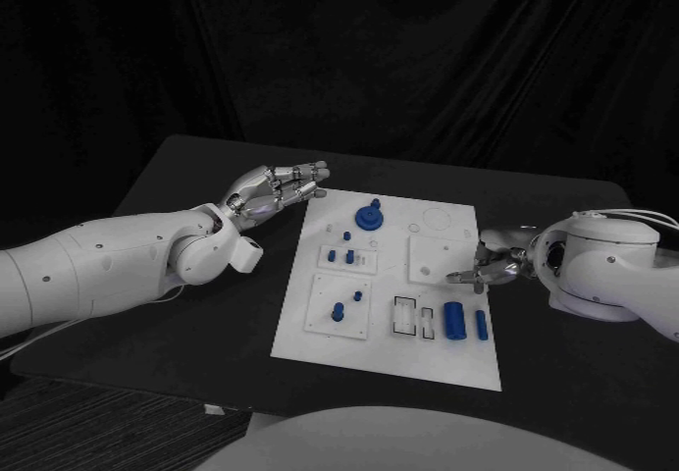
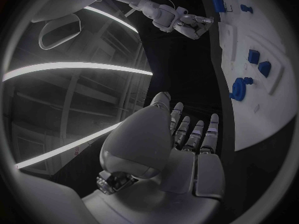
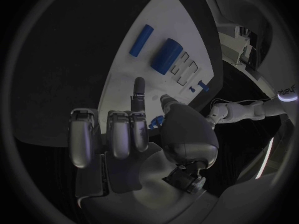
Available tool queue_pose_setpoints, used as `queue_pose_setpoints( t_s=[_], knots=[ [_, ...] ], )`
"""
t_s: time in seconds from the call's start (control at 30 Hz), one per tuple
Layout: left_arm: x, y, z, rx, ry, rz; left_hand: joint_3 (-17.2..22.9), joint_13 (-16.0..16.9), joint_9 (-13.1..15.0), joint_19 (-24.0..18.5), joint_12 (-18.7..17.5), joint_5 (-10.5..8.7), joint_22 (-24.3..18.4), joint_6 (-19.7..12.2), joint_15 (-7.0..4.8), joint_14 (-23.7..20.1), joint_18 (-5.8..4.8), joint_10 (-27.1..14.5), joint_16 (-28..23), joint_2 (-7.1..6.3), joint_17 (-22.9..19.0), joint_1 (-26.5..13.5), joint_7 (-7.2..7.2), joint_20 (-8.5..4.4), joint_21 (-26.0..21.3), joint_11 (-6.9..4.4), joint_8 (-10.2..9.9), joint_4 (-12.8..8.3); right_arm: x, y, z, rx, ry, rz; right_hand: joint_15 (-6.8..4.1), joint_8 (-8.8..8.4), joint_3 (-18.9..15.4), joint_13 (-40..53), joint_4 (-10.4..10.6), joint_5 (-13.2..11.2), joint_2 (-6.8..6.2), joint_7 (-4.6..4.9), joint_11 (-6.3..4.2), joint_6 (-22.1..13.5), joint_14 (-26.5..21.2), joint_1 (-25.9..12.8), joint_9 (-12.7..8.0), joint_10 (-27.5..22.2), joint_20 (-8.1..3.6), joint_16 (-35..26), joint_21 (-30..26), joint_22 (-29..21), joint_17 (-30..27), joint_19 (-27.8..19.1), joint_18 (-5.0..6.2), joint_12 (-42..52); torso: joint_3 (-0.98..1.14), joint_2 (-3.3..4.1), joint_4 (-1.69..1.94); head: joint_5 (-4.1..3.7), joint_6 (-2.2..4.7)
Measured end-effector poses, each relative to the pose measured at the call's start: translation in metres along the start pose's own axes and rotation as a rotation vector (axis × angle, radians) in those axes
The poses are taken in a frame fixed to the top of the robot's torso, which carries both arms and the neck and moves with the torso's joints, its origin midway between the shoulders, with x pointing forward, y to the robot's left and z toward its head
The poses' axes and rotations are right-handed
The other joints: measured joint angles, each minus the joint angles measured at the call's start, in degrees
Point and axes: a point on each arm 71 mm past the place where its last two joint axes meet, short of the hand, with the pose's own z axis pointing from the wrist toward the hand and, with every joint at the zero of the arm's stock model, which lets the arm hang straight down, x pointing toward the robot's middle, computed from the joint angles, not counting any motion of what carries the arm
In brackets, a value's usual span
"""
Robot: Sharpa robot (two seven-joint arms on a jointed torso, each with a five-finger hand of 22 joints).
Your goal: Assemble the parts on the task board
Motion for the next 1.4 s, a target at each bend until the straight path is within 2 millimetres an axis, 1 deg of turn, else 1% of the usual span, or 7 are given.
queue_pose_setpoints(
  t_s=[0.27,0.4,0.6,0.77,1.0,1.1,1.4],
  knots=[
    [-0.001,0.000,-0.001,-0.001,-0.002,0.000,0.00,0.00,0.00,0.00,0.27,0.00,0.00,0.00,0.00,0.00,0.00,0.05,0.00,0.00,0.00,0.00,0.00,0.00,0.00,0.05,0.00,0.00,0.011,0.004,0.001,-0.007,0.027,0.014,-0.35,0.87,0.00,-0.01,0.00,0.00,0.00,-0.38,-0.50,0.78,0.06,0.00,1.70,-0.09,-0.34,0.00,-0.62,0.00,-0.01,0.07,0.01,0.00,-0.01,0.00,0.00,0.14,0.00],
    [0.000,0.000,-0.001,-0.001,0.000,-0.001,0.15,0.06,-0.01,0.00,0.27,0.00,0.00,0.00,-0.13,-0.13,0.00,0.26,0.00,0.00,0.00,0.00,0.00,0.00,0.00,0.26,0.00,0.16,0.015,0.006,0.001,-0.011,0.036,0.019,-0.55,1.79,-0.17,-0.01,0.16,-0.30,-0.86,-0.61,-0.79,0.73,-0.15,-0.88,4.46,0.03,-0.47,0.00,-1.44,0.00,-0.01,-0.07,0.01,0.00,-0.01,0.00,-0.01,0.10,0.00],
    [0.000,0.000,-0.001,-0.001,0.001,-0.002,0.15,0.06,-0.01,0.00,0.52,0.00,0.01,0.00,-0.21,-0.21,0.00,0.44,0.00,0.00,0.00,0.00,0.00,0.00,0.00,0.44,0.00,0.16,0.020,0.008,0.003,-0.015,0.048,0.031,-0.55,2.56,-0.17,-0.01,0.17,-0.30,-0.68,-0.56,-0.79,-0.29,-0.15,-1.63,7.16,0.03,-0.47,0.00,-2.31,-0.01,-0.01,-0.07,0.01,0.00,-0.01,0.01,-0.01,0.14,0.00],
    [0.001,0.000,-0.001,-0.001,0.003,-0.005,0.15,0.06,-0.01,0.00,0.53,0.00,0.01,0.00,-0.21,-0.21,0.00,0.45,0.00,0.00,0.00,0.00,0.00,0.00,0.00,0.45,0.00,0.15,0.024,0.010,0.004,-0.016,0.061,0.046,-0.55,3.71,-0.18,-0.01,0.17,-0.30,-0.68,-0.78,-0.79,-1.50,-0.15,-1.63,10.99,0.03,-0.47,0.00,-2.74,-0.01,-0.01,-0.07,0.02,0.00,0.00,0.01,-0.01,0.20,0.00],
    [0.003,0.001,-0.001,-0.001,0.008,-0.009,0.15,0.11,-0.01,0.00,0.53,0.00,-0.08,0.00,-0.21,-0.21,0.00,0.68,0.00,0.00,0.00,0.00,0.00,0.00,0.00,0.67,0.00,0.15,0.028,0.010,0.005,0.003,0.084,0.049,-0.54,4.44,-0.81,-0.01,0.47,-1.62,-2.11,-0.46,-0.79,-4.28,-0.15,-3.05,15.43,0.03,-0.47,0.00,-3.64,-0.01,-0.02,-0.07,0.02,0.00,0.01,0.00,-0.01,0.29,0.00],
    [0.003,0.001,-0.001,-0.001,0.009,-0.010,0.15,0.10,-0.01,0.00,0.53,0.00,-0.08,0.00,-0.21,-0.21,0.00,0.67,0.00,0.00,0.00,0.00,0.00,0.00,0.00,0.67,0.00,0.15,0.030,0.009,0.005,0.015,0.095,0.044,-0.54,4.66,-1.83,-0.01,0.46,-1.84,-2.72,-0.35,-0.79,-5.00,-0.15,-3.67,16.90,0.03,-0.47,0.00,-4.05,-0.01,-0.02,-0.07,0.02,0.00,0.01,-0.02,-0.01,0.30,0.00],
    [0.003,0.002,-0.002,-0.003,0.011,-0.013,0.25,0.10,-0.02,0.00,0.73,0.00,-0.07,0.00,-0.21,-0.21,0.00,0.68,0.00,0.00,0.00,0.00,0.00,0.00,0.00,0.67,0.00,0.25,0.036,0.013,0.007,0.031,0.121,0.029,-0.54,4.88,-3.50,-0.02,0.32,-1.50,-2.23,-0.10,-0.79,-6.36,-0.15,-3.17,20.26,0.03,-0.47,0.00,-4.46,-0.01,-0.02,-0.07,0.02,0.00,0.02,-0.05,-0.03,0.11,0.00]
  ],
)
